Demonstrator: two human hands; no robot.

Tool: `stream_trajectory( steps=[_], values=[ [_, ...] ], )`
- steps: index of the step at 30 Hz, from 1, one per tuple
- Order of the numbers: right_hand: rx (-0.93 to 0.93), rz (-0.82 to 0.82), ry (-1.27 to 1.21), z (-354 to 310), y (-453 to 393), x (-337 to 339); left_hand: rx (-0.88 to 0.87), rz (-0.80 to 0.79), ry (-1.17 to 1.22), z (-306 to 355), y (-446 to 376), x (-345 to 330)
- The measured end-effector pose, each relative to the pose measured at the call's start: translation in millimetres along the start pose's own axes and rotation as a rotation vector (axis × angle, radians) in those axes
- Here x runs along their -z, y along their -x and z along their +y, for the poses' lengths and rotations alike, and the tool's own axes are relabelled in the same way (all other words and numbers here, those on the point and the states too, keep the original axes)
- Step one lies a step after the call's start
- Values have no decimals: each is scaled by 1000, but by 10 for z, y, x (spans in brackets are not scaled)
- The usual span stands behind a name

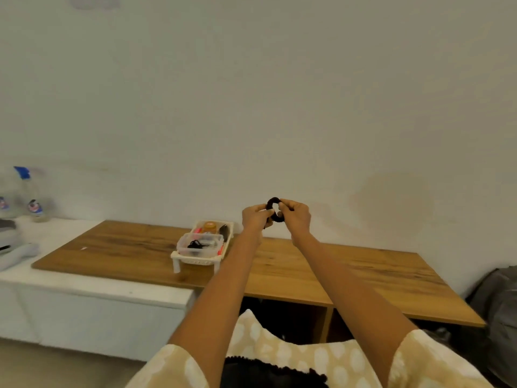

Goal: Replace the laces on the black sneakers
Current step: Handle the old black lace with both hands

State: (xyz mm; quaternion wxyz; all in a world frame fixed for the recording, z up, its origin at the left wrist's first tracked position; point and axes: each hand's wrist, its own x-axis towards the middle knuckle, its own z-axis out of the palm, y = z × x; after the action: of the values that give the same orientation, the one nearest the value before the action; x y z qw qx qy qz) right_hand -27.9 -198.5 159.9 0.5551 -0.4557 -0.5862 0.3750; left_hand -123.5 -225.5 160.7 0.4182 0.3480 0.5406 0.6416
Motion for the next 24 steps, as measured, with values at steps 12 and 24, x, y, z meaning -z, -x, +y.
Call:
stream_trajectory(
  steps=[12, 24],
  values=[
    [-91, -441, 569, 1085, -594, -1749, 323, 327, -98, -980, -1564, 1238],
    [190, -649, 1145, 1683, -1080, -2668, 609, 303, -725, -990, -2452, 1591]
  ],
)
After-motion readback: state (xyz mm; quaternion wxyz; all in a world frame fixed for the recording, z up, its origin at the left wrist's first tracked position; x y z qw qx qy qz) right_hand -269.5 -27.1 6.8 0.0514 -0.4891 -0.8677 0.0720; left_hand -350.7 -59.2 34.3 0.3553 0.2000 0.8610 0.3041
